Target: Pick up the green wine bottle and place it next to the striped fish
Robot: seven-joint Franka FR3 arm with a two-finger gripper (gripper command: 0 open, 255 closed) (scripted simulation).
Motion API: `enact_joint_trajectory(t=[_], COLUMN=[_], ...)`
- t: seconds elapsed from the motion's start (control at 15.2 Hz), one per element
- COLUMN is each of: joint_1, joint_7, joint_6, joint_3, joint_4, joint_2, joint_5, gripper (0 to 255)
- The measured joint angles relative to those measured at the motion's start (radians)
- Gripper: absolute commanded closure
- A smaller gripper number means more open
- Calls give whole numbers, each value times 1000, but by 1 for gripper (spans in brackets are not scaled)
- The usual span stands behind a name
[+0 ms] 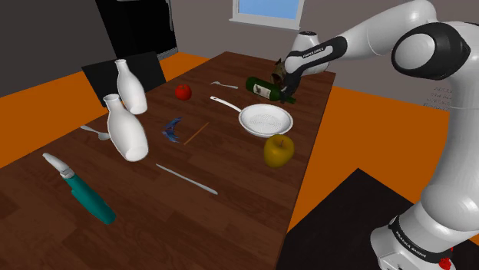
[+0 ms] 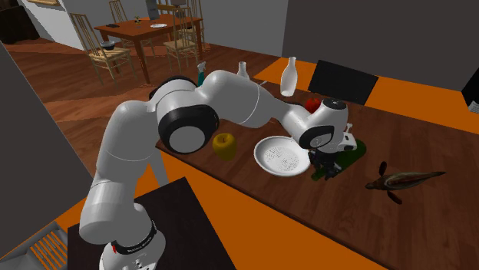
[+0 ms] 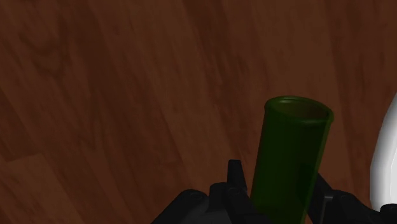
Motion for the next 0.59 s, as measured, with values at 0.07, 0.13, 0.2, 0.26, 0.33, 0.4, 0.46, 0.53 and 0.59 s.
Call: enact_joint_trajectory(t=[0.07, 0.13, 0.2, 0.26, 0.33, 0.4, 0.46, 0.53, 0.59], joint_1=[0, 0, 0, 0, 0, 0, 0, 1, -2], joint_7=[0, 0, 0, 0, 0, 0, 0, 1, -3], joint_6=[0, 0, 0, 0, 0, 0, 0, -9, -24], joint_3=[0, 0, 0, 0, 0, 0, 0, 1, 1], joint_4=[0, 0, 0, 0, 0, 0, 0, -1, 3], joint_2=[0, 0, 0, 0, 0, 0, 0, -10, -22], joint_5=[0, 0, 0, 0, 0, 0, 0, 1, 2], gripper=[0, 0, 0, 0, 0, 0, 0, 0, 0])
